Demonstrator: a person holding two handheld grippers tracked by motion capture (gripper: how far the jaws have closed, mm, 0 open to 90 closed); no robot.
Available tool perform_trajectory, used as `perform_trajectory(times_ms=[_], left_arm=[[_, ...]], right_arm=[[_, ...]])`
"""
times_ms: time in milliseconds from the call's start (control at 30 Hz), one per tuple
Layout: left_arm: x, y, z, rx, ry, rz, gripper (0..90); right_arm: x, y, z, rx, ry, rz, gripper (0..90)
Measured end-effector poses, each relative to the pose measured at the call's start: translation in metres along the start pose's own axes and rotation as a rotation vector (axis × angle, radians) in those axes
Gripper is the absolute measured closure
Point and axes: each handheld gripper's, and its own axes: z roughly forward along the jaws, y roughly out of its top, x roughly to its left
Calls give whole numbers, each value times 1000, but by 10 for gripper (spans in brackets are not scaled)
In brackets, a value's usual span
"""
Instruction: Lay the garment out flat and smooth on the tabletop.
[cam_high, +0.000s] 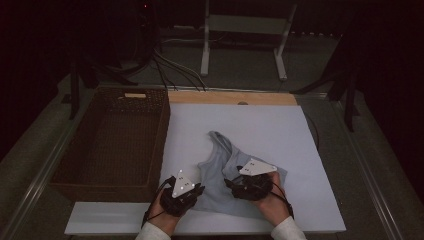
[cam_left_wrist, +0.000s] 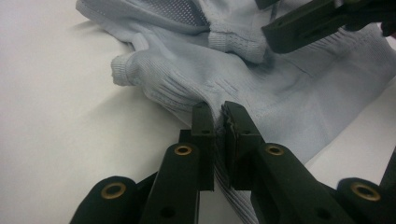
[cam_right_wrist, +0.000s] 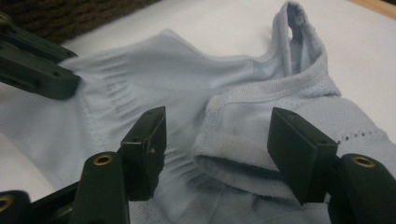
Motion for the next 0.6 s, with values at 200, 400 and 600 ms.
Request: perform_trajectory(times_ms=[200, 400, 600], left_arm=[[-1, 0, 0, 4, 1, 3, 837], [-1, 0, 0, 0, 0, 3, 838], [-1, 0, 0, 1, -1, 3, 837]], right_arm=[[-3, -2, 7, 42, -4, -11, 471], [-6, -4, 10, 70, -11, -12, 582], [-8, -4, 13, 102, 5, -6, 775]])
